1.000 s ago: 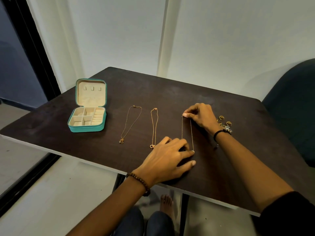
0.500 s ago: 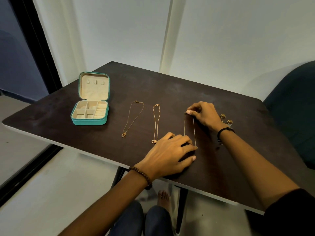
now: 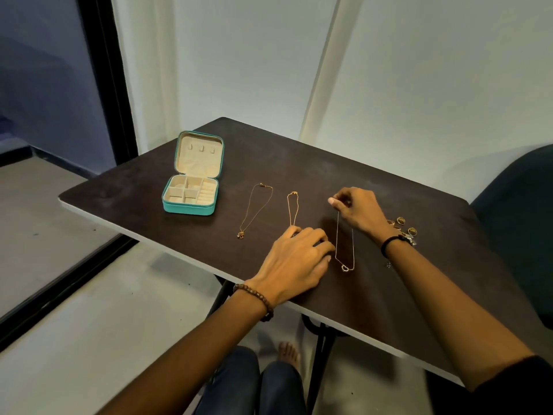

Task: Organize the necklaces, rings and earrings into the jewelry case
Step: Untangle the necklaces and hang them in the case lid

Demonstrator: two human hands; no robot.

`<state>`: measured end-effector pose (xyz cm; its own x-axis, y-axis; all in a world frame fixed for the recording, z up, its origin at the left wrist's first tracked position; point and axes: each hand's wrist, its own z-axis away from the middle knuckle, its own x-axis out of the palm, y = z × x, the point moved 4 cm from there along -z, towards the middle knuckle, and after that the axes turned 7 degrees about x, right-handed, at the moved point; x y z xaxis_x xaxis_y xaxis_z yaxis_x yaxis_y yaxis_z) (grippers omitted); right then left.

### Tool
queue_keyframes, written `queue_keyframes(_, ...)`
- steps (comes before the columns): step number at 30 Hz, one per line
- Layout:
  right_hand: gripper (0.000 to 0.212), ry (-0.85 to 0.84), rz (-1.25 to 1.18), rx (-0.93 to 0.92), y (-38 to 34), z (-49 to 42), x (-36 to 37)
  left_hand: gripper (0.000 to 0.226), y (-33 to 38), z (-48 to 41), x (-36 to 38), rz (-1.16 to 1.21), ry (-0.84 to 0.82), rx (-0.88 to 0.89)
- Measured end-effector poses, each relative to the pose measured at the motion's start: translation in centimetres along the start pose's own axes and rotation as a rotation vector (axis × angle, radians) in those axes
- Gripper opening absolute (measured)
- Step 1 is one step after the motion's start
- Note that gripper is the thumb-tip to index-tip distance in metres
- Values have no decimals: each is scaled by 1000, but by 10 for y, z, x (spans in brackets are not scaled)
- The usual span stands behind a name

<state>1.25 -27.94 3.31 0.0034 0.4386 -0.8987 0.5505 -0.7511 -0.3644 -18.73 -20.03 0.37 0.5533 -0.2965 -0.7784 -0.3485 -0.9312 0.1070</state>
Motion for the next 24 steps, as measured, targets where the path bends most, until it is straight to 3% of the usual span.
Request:
queue_keyframes(7, 20, -104, -28, -46, -50, -18, 24, 25, -45, 24, -19, 6, 22, -293)
queue_keyframes(11, 28, -164, -5, -17, -70, -36, 40, 27, -60, 31, -13, 93, 4, -406)
queue_keyframes(19, 13, -165, -30, 65, -68, -54, 47, 25, -66, 34, -10, 131, 11, -436)
queue_keyframes(24, 15, -221, 55, 103, -70, -51, 57, 23, -65, 33, -11, 134, 28, -444)
